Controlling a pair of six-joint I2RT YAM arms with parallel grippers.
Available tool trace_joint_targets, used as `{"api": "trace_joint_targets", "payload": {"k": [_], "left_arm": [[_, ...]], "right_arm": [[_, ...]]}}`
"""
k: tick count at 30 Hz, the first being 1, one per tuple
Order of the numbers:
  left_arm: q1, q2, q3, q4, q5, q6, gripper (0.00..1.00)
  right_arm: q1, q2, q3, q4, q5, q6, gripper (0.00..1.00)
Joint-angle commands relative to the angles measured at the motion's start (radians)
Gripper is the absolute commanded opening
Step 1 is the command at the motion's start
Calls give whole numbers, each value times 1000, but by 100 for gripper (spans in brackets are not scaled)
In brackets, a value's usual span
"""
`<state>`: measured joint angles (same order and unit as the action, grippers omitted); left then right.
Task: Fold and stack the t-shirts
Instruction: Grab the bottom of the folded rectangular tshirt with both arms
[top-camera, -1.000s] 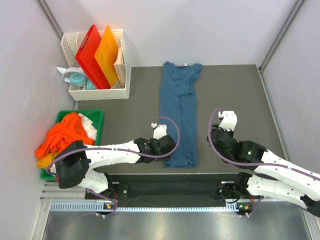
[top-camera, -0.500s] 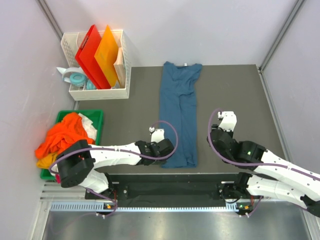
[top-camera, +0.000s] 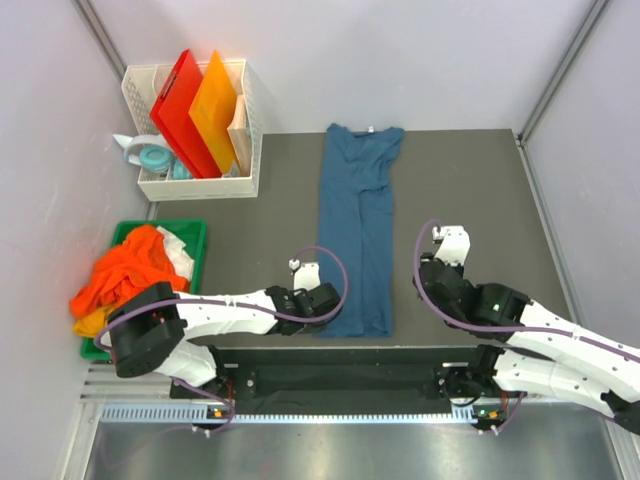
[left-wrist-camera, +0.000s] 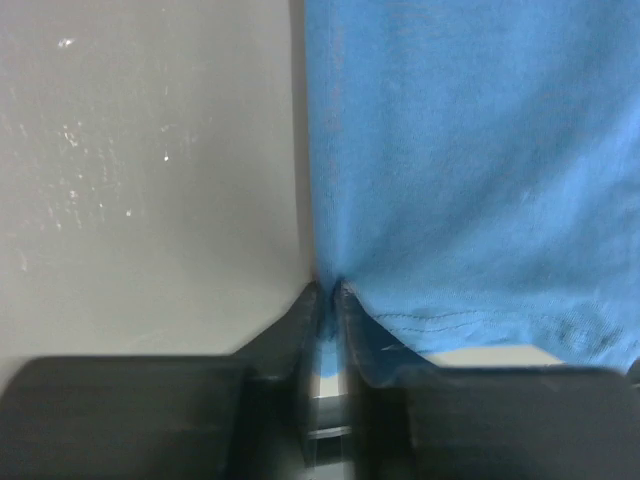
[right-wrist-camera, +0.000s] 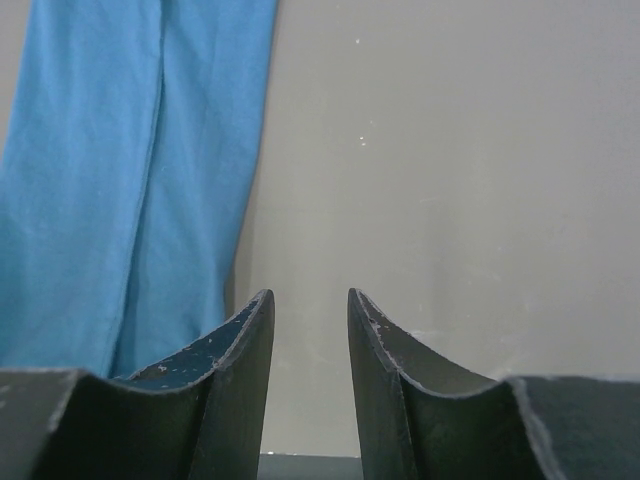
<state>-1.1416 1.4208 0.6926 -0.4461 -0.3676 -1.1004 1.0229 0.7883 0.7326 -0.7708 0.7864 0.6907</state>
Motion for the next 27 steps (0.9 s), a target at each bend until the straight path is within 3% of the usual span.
{"api": "trace_joint_targets", "payload": {"k": [1,2,3,5,11,19,23,27], "left_arm": [[-20,-78,-15,-17,-31,3,41],[-21,-97,-16,-10,-36,17,71],[-21,-127,-16,-8,-43,20,95],[-21,-143,-12,-5,-53,36,98],[-21,-114,-24,30,-15,48,98],[-29,-71,-48,69,21,13,87],[-30,-68,-73,73,22,-3,80],[-30,-54,-82,76,24,-10,63]], "right_arm": [[-1,-8,4,36,-19,1,36],[0,-8,4,38,-19,1,36],[2,-9,2,39,-22,1,36],[3,-9,1,39,-29,3,36],[12,2,-7,42,-36,23,36],[28,12,-18,38,-41,44,36],[32,8,-21,36,-42,55,36],[37,12,-22,38,-42,61,36]]}}
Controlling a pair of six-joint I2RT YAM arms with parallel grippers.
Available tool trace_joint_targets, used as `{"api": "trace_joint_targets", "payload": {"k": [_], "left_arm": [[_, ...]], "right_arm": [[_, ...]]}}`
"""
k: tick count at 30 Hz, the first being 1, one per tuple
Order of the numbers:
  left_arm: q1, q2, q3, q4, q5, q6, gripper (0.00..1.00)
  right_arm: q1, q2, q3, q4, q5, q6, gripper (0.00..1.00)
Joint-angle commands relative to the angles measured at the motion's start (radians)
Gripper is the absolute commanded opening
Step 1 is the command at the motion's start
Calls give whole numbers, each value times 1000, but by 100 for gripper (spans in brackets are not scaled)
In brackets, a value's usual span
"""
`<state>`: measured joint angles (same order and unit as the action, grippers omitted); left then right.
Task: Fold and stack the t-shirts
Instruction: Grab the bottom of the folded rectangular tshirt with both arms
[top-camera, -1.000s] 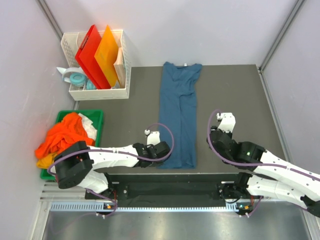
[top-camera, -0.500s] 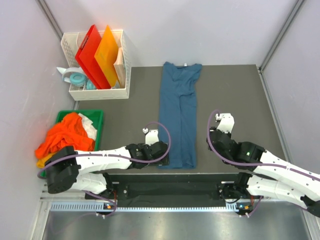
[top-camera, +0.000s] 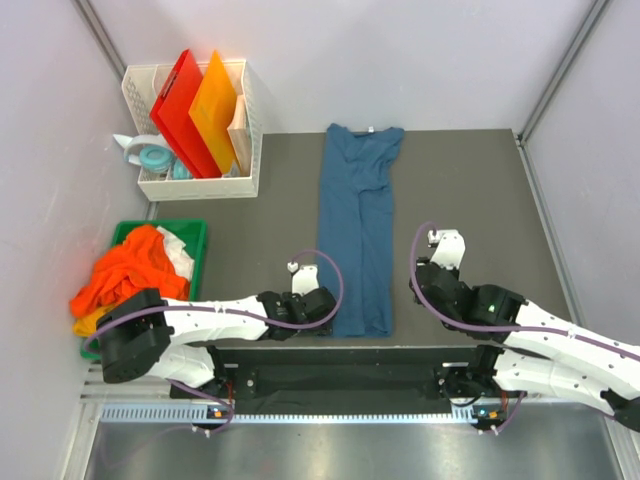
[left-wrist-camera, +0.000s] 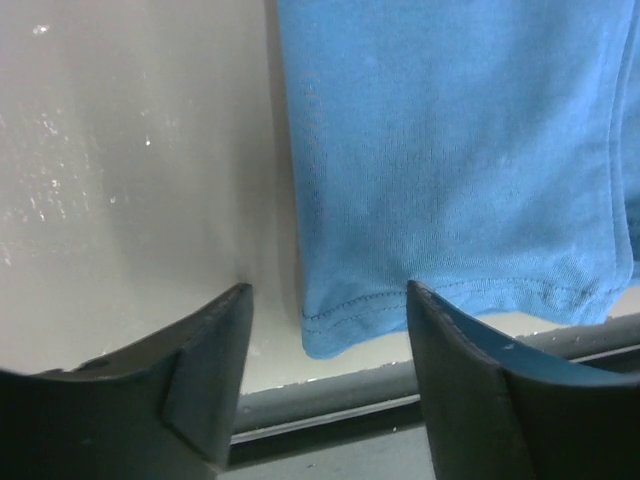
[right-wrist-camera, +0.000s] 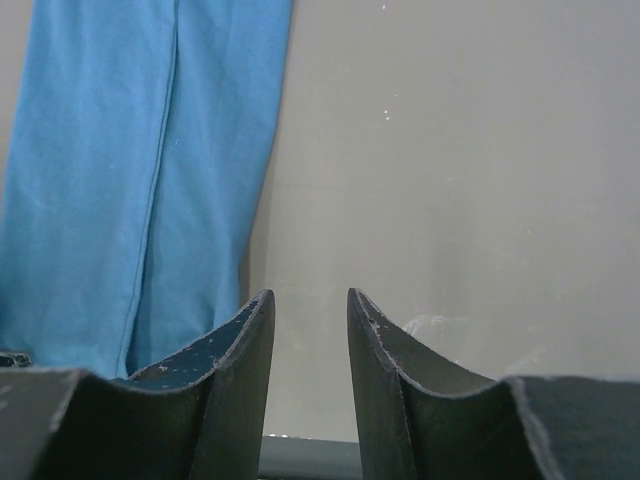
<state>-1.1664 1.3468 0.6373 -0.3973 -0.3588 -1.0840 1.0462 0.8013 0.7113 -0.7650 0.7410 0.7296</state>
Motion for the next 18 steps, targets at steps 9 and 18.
{"api": "trace_joint_targets", "payload": {"k": [9,18], "left_arm": [[-18,55,-42,20,35,-39,49],[-38,110,-42,-18,31,-47,31]], "right_arm": [[25,4,-4,15,8,51,36],[46,-20,-41,-13,-3,120,36]]}}
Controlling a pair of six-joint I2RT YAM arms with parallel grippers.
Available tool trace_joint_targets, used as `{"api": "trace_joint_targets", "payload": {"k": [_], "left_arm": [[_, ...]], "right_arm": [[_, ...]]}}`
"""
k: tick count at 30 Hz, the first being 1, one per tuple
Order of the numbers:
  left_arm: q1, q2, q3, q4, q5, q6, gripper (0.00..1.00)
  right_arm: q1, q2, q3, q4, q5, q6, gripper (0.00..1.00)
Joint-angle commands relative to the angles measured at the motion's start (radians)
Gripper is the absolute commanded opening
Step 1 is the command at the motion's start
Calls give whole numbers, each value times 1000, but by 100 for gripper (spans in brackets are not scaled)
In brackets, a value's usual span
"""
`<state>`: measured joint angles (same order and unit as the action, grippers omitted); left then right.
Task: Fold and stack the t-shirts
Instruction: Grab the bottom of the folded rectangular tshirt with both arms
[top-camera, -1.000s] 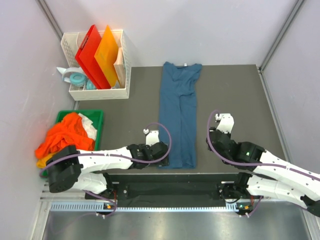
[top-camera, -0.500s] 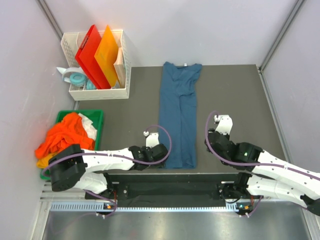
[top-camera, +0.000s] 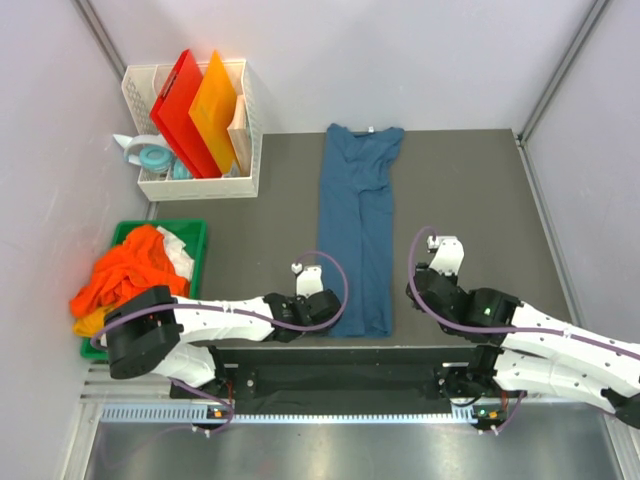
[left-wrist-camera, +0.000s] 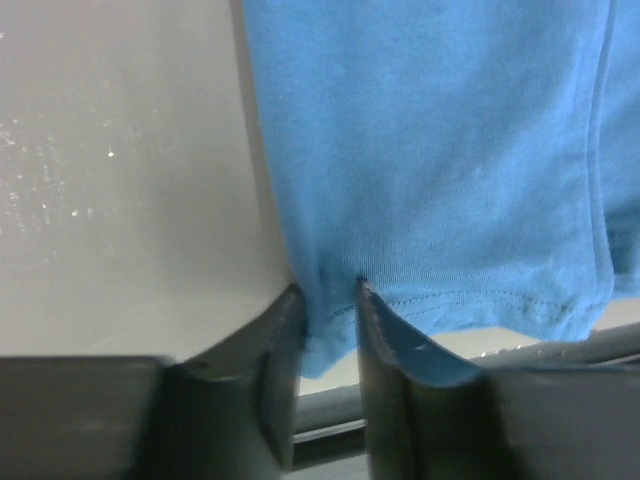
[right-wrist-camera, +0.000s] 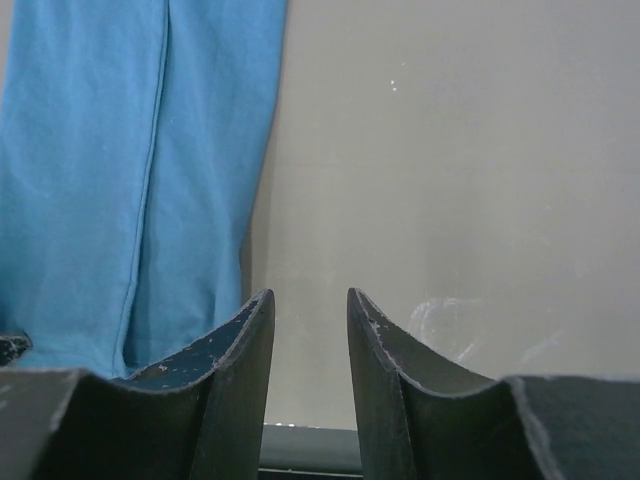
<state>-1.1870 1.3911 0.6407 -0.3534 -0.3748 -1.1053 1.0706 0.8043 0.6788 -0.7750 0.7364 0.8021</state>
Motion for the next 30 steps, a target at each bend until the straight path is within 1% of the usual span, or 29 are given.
{"api": "trace_joint_targets", "payload": {"k": [1,2,5,7,11,14,19,23,30], "left_arm": [[-22,65,-49,-64,45,-28,24],[-23,60,-50,-64,45,-30,17],[-28,51,-58,-65,45,-36,0],[-31,48,-61,-68,42,-39,0],[-36,34,-65,-70,37,-41,0],[-40,20,-67,-79,30,-42,0],[-42,6,-65,-99,25,-39,0],[-42,-10,-75,-101,27,-38,0],[-42,-32,-82,-105,30,-34,0]], "right_arm": [[26,-25,-10,-4,0,60,36],[31,-30,-13,-6,-3,65,36],[49,-27,-31,8,-23,86,36],[78,-25,-42,22,-52,107,38],[121,7,-84,132,-133,144,49],[153,67,-116,180,-184,198,51],[218,183,-134,236,-206,255,50],[226,243,-153,281,-223,285,48],[227,271,-171,289,-198,327,46]]}}
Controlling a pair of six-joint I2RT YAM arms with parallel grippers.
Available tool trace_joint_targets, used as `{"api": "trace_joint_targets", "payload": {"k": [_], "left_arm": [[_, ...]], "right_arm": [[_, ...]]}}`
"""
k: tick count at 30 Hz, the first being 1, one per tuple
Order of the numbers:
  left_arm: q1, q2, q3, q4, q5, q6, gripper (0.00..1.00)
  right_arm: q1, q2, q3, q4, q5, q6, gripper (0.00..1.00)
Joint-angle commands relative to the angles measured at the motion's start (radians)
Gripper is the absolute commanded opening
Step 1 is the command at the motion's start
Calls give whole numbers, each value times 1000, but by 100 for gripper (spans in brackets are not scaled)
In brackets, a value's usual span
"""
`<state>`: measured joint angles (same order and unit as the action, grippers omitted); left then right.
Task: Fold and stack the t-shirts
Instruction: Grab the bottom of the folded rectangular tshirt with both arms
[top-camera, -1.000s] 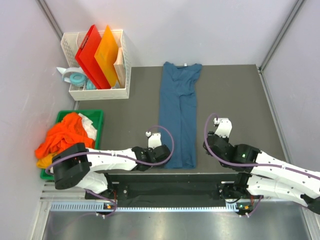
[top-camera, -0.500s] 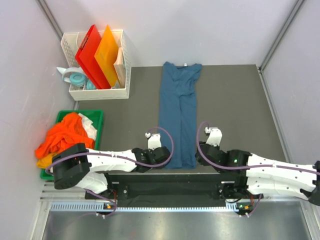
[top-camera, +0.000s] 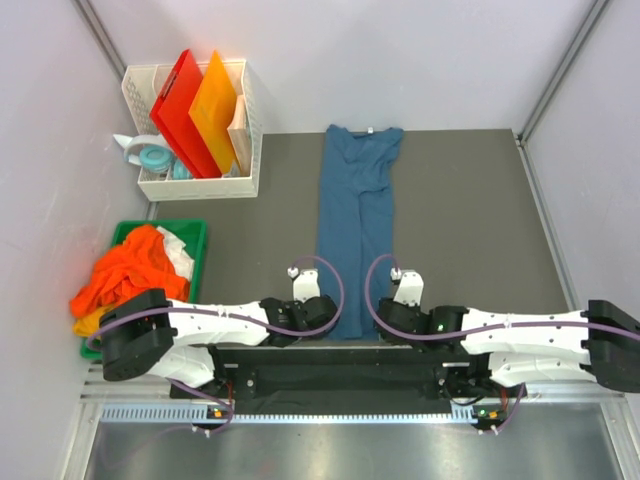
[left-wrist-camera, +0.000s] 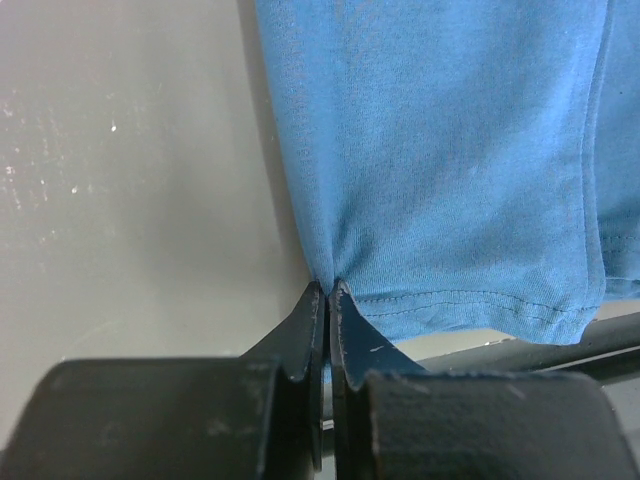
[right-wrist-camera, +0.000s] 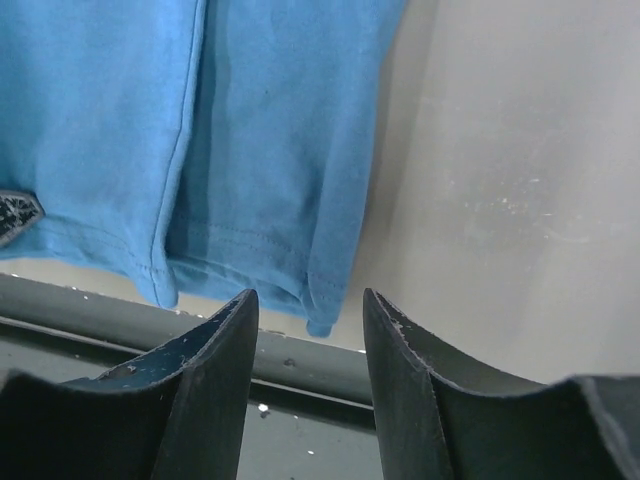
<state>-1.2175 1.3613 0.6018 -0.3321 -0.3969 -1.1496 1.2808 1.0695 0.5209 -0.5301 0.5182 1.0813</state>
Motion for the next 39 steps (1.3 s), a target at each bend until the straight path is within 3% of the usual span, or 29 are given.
{"api": "trace_joint_targets", "payload": {"k": [1,10,16,26,34,39], "left_arm": [[-11,-2,-43,-128,52,13,0],[-13,-24,-39,-139,49,25,0],[-13,-39,-45,-137,47,19,0],[-23,-154,-16,-215,-5,7,0],[-25,-168,190,-332,-123,80,0],[-25,-131,268,-334,-158,120,0]], "right_arm": [[17,15,-15,45,25,58,46],[15,93,-39,58,9,126,34],[18,57,-61,21,8,176,0],[71,-115,-21,-197,104,259,0],[77,-42,200,-260,241,132,0],[68,3,248,-246,267,88,0]]}}
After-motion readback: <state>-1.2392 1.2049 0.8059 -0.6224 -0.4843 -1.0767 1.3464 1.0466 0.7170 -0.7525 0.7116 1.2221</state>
